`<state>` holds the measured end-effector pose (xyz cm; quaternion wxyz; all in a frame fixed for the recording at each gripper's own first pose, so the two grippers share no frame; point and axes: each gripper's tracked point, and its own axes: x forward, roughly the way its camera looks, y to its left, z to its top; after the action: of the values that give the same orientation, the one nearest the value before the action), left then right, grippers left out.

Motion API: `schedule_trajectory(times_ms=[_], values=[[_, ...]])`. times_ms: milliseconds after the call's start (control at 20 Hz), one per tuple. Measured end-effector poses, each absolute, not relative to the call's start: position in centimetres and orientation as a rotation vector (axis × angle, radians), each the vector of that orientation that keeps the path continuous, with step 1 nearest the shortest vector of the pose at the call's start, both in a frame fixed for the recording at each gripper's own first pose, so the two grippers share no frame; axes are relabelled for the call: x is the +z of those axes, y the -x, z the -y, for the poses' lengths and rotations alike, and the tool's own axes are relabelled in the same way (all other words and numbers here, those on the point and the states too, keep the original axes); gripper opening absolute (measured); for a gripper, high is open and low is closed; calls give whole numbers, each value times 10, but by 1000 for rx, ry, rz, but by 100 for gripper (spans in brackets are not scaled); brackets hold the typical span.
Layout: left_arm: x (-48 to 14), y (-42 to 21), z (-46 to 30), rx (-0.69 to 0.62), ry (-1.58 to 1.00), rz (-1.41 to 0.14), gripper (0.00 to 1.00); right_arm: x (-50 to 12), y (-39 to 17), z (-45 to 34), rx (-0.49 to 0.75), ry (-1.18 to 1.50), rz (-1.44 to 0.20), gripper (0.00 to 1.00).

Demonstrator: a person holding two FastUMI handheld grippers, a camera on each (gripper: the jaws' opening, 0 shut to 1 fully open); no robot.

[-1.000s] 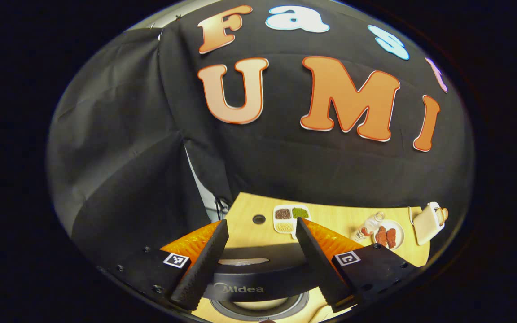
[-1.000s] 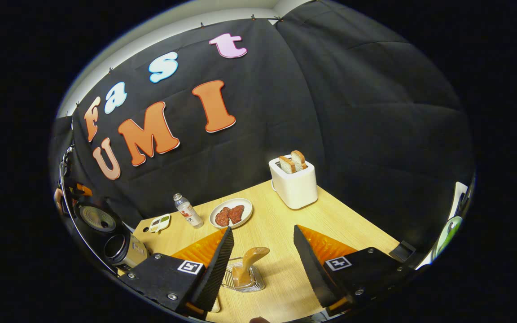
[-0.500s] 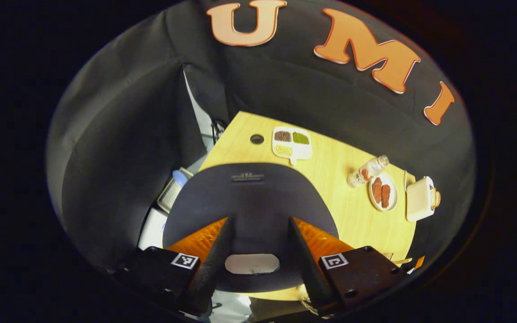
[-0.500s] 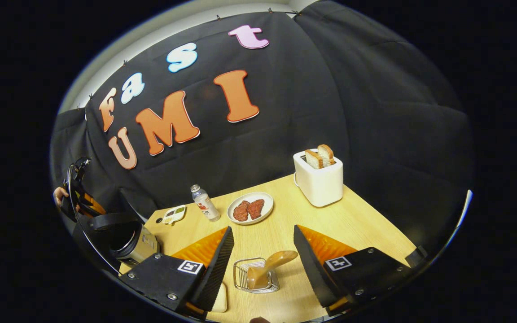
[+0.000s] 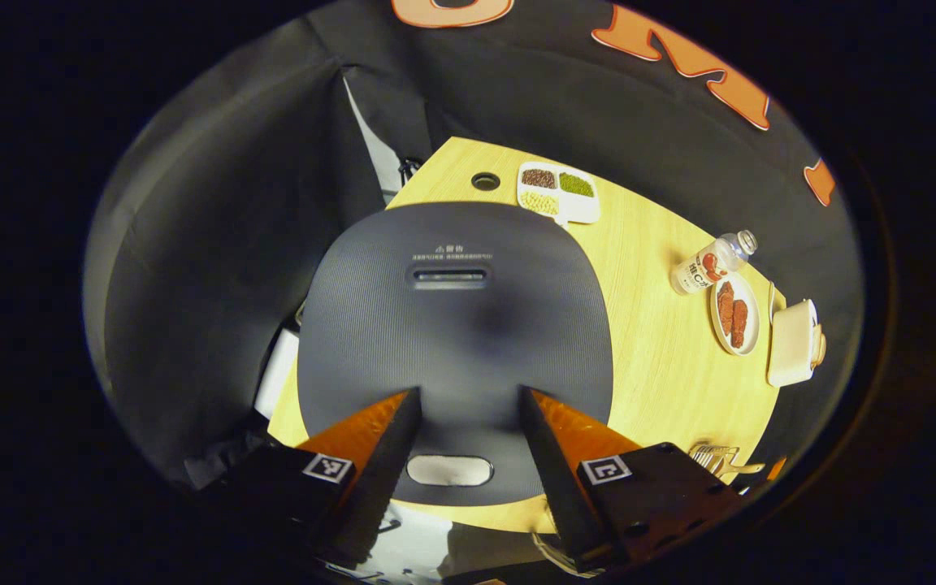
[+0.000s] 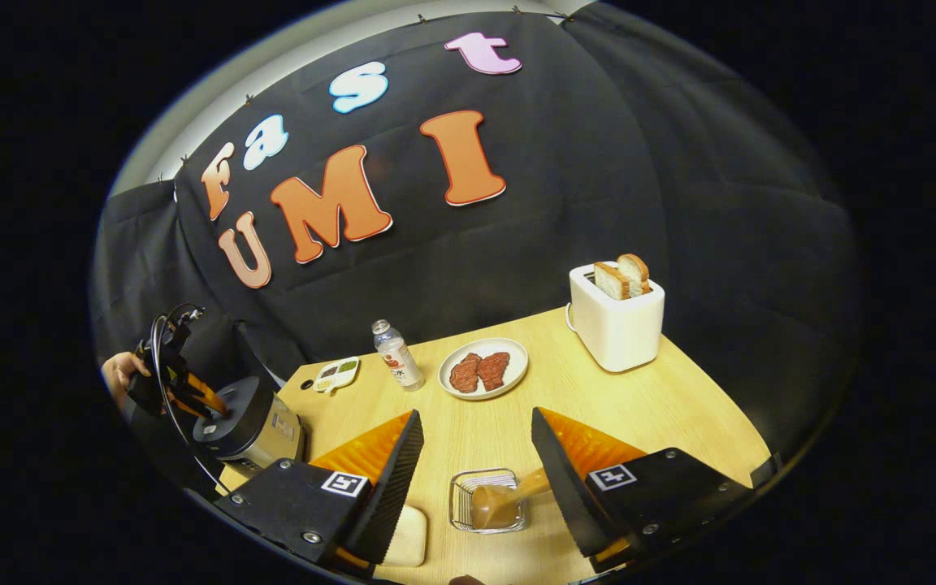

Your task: Close the left gripper, press the button to open the rice cooker; take a wooden spoon from the chopstick holder with the right hand, scoop a spoonful of rice and pour it into the rice cooker, then put the wooden spoon back into the chopstick holder.

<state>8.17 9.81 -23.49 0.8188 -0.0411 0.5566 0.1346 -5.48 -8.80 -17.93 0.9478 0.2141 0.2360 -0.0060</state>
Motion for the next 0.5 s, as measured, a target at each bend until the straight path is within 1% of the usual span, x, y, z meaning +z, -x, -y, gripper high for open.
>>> schedule_trajectory(times_ms=[150, 250, 300, 350, 400, 500], values=[[-231, -84, -100, 266, 55, -1123, 89, -171, 47, 81, 12, -431, -465, 84], [-229, -82, -107, 297, 22, -1064, 88, -162, 41, 79, 23, -401, -453, 84], [-223, -81, -112, 309, -4, -1002, 89, -155, 37, 80, 20, -378, -438, 84], [-213, -82, -110, 292, -28, -937, 91, -146, 34, 79, 21, -353, -416, 84], [-196, -78, -106, 280, -45, -867, 88, -138, 29, 78, 19, -322, -397, 84], [-157, -77, -88, 230, -64, -702, 89, -118, 20, 75, 12, -259, -350, 83]])
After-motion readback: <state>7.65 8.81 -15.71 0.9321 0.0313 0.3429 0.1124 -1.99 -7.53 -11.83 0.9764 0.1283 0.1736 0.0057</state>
